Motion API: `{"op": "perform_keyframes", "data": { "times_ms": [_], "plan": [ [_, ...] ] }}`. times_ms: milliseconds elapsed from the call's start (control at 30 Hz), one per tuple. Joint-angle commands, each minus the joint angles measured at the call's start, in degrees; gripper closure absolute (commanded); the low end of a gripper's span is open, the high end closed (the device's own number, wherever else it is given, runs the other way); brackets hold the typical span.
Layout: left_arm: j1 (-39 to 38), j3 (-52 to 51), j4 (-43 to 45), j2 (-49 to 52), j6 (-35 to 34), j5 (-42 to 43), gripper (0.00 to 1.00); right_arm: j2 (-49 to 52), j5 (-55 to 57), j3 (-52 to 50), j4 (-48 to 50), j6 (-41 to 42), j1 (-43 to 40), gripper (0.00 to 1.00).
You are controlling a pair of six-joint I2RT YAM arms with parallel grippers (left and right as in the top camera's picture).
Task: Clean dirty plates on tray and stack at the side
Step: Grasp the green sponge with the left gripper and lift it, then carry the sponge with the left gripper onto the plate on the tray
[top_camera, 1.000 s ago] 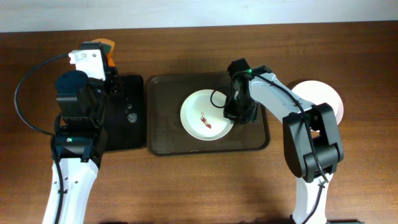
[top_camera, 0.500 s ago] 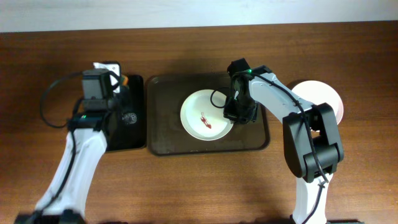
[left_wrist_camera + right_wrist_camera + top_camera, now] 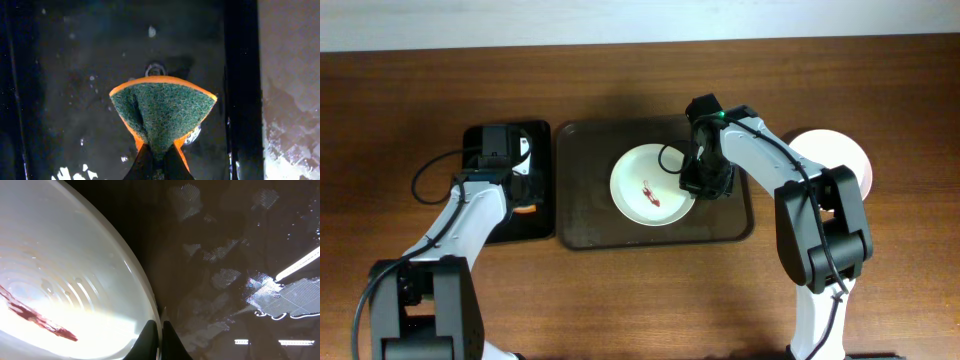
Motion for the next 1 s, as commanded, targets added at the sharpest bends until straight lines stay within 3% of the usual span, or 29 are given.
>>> {"op": "perform_keyframes", "data": {
  "times_ms": [0, 67, 200, 433, 600, 967],
  "plan": [
    [-0.13, 3.41, -3.85, -1.27, 0.87, 0.17, 1.00, 0.74, 0.96, -0.31, -0.42, -0.57, 0.50, 0.96],
    [-0.13, 7.19, -7.48, -1.95, 0.90, 2.78, 1.00, 0.74, 0.94, -0.31, -0.37, -0.57, 0.61, 0.96],
    [-0.52, 13.18, -10.25, -2.32, 0.85, 16.41, 1.00, 0.74, 0.74, -0.31, -0.15, -1.57, 1.44, 0.96],
    [-3.89, 13.42, -3.02, 0.35, 0.85, 44.15, 1.00, 0.74, 0.79, -0.31, 0.24, -2.29, 2.08, 0.96],
    [-6.19, 13.42, 4.26, 6.56, -3.67, 59.17, 1.00, 0.74, 0.79, -0.31, 0.22, -2.29, 2.08, 0.96],
    [-13.44, 13.42, 17.22, 22.32, -28.33, 64.15, 1.00, 0.74, 0.79, -0.31, 0.17, -2.29, 1.97, 0.96]
  ]
}}
